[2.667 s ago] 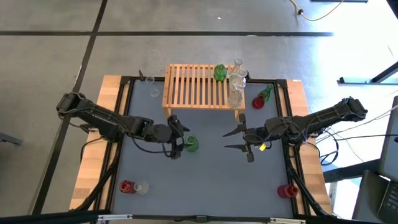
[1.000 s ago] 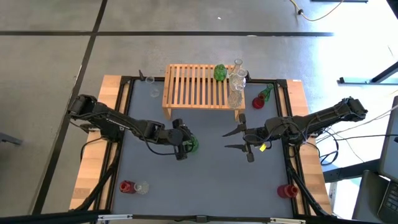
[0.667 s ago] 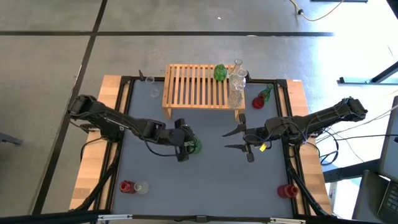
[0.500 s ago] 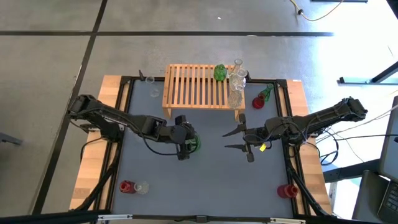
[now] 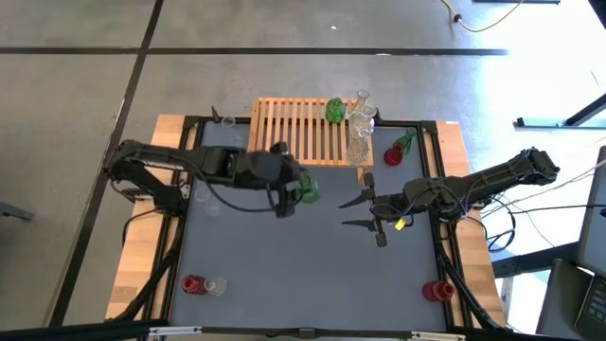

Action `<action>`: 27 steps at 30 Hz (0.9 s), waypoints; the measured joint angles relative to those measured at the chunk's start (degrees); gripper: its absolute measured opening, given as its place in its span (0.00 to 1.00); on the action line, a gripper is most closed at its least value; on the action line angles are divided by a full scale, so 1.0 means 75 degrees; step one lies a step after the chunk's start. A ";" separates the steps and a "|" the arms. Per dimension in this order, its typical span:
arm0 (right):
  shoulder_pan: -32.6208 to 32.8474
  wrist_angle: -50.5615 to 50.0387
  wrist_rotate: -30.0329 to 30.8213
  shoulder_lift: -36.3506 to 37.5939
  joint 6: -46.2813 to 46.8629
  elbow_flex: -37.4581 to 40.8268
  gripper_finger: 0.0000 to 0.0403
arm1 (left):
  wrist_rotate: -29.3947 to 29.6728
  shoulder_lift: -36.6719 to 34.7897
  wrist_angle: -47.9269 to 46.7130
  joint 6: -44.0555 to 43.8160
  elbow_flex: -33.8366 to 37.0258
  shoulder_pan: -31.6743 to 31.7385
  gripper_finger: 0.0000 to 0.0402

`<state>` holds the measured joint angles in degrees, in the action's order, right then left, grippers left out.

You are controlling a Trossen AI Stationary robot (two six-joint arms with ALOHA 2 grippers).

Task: Sort vases onto shelf
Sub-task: Put the green vase on the shelf aligned with the other green vase

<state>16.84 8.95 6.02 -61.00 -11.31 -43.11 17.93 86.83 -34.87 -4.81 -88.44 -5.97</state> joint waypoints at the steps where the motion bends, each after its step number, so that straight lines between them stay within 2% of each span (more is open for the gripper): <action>1: 0.0000 0.0001 0.0000 -0.0001 0.0004 0.0000 0.42 | -0.0017 0.0003 -0.0032 0.0088 -0.0063 0.0103 0.57; 8: 0.0001 0.0714 0.0003 0.0121 -0.0542 -0.0011 0.42 | -0.0364 0.0021 -0.0072 0.0606 -0.0499 0.0828 0.57; 10: 0.0003 0.0556 0.0124 0.0264 -0.0611 -0.0180 0.42 | -0.0544 0.0073 -0.0059 0.0739 -0.0656 0.1096 0.57; 16: 0.0002 -0.0647 0.1274 0.0638 -0.1103 -0.0904 0.42 | -0.0985 0.0492 -0.0056 0.1288 -0.1201 0.2014 0.57; 20: 0.0000 -0.0822 0.2259 0.0686 -0.1752 -0.1204 0.42 | -0.1441 0.1140 -0.0256 0.1544 -0.1837 0.2575 0.57; 27: 0.0000 -0.0814 0.3685 0.0686 -0.2528 -0.1358 0.42 | -0.1664 0.2288 -0.0877 0.2021 -0.3074 0.3351 0.57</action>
<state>16.84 2.85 33.66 -55.86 -30.27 -53.30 5.45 103.99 -41.44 10.35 -111.50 19.16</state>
